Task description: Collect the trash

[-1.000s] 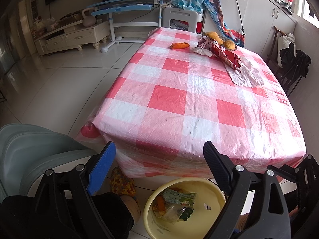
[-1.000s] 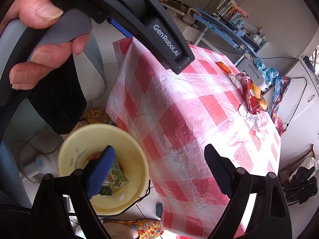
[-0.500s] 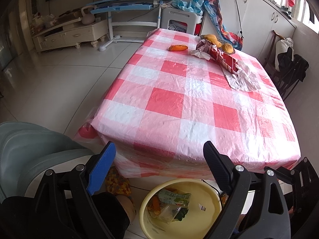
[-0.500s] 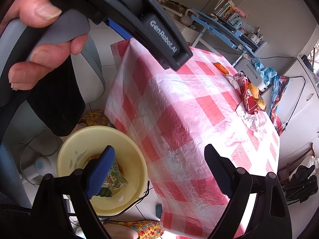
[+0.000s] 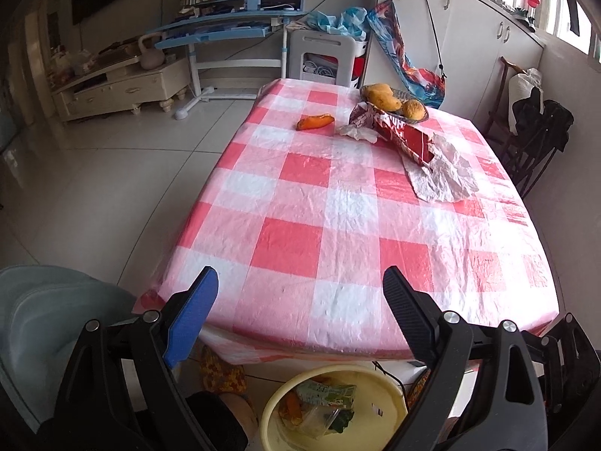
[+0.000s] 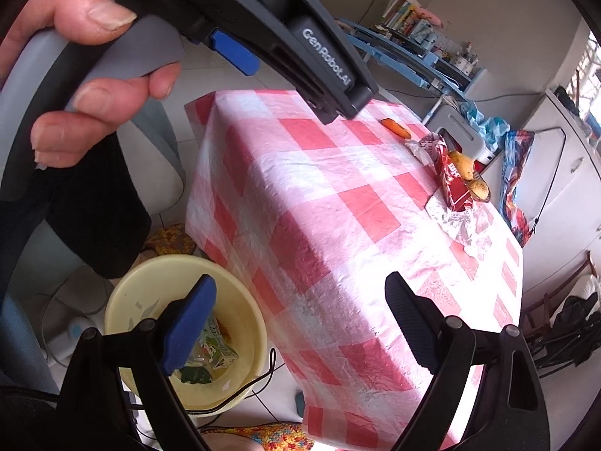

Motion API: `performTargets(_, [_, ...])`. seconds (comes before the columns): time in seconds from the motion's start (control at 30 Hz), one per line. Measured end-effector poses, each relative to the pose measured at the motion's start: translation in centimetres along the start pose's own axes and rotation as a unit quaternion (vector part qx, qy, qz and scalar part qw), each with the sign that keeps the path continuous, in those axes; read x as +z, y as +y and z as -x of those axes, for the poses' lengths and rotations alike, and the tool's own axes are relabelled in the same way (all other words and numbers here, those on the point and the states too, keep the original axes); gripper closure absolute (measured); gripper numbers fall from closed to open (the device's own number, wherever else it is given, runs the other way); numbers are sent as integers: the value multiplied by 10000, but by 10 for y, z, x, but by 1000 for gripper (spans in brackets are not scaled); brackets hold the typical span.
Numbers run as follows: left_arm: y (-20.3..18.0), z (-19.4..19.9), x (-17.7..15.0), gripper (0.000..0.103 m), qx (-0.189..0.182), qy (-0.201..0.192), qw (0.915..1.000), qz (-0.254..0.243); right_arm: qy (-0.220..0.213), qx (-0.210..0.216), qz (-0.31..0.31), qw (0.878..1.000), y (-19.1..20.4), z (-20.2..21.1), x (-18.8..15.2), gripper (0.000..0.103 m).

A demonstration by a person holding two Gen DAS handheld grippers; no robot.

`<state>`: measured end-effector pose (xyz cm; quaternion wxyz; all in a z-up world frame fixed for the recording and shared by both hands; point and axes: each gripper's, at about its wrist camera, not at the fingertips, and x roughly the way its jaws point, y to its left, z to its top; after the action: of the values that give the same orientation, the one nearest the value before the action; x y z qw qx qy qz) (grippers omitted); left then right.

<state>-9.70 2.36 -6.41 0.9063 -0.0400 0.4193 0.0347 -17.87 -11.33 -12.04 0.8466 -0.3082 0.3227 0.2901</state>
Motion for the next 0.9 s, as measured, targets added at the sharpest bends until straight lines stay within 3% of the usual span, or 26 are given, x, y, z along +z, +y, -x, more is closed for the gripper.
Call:
performTargets(0.17, [2,-10,0,17,-30,130,9998,154,29,15,-310,9995,-12,-3,0,16])
performTargets(0.9, [4,-12,-5,17,-79,149,9997,190,20,-51,-253,9997,-11,0,-4,16])
